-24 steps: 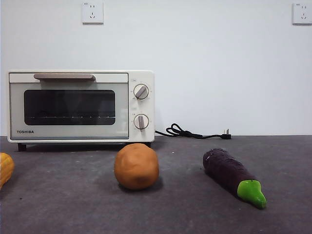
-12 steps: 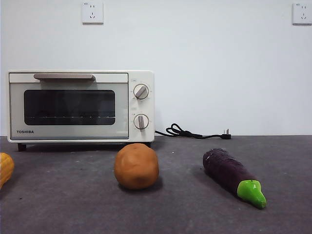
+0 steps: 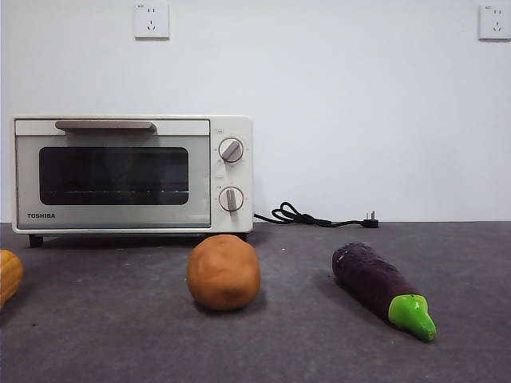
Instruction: Take the eggplant from the table,put the eggplant in the oven
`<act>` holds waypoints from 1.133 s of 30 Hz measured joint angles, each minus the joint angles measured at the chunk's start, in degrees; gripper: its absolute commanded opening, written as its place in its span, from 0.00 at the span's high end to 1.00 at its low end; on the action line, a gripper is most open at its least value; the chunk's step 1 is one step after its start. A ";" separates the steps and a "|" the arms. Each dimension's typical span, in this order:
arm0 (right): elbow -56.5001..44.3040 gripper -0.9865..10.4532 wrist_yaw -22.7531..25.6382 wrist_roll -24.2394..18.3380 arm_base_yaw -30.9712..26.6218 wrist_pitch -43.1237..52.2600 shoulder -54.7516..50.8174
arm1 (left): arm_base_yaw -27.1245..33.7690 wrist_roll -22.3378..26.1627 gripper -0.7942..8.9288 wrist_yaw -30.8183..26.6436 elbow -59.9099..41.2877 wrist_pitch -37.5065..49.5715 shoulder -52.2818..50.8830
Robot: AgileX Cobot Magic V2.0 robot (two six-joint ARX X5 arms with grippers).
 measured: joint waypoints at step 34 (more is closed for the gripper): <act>16.09 0.43 -7.67 -0.17 10.29 -14.84 10.67 | -0.44 2.78 0.92 -0.02 5.20 -2.91 6.93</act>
